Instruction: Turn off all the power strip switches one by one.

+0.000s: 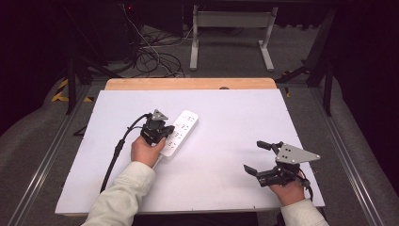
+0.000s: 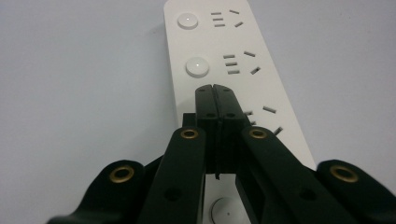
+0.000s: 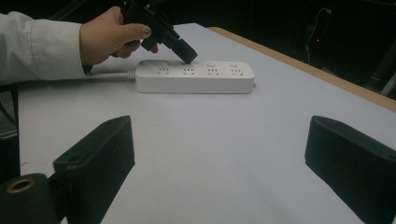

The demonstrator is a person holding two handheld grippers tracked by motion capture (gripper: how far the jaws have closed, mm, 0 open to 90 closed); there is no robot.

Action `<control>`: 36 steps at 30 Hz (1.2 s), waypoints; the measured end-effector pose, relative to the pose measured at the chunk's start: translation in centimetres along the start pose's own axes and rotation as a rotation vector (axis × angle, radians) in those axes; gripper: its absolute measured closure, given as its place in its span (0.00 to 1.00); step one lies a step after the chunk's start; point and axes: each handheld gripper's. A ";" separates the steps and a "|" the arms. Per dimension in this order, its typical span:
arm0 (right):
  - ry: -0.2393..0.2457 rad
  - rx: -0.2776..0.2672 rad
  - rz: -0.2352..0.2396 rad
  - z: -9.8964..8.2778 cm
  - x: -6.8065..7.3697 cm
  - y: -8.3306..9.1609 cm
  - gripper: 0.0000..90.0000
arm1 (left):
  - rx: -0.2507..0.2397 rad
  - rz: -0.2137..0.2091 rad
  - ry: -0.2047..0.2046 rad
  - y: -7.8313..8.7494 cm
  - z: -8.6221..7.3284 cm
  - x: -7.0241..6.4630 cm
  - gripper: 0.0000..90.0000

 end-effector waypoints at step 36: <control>0.001 0.002 0.009 -0.1 0.2 0.1 0.10 | 0.010 0.023 -0.013 -0.1 -0.1 -0.3 1.00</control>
Point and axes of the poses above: each handheld gripper's, and its own axes: y roughly backward along the jaws, z roughly out of its top, x roughly to its left, and after that the axes turned 10 degrees about -z, right-handed
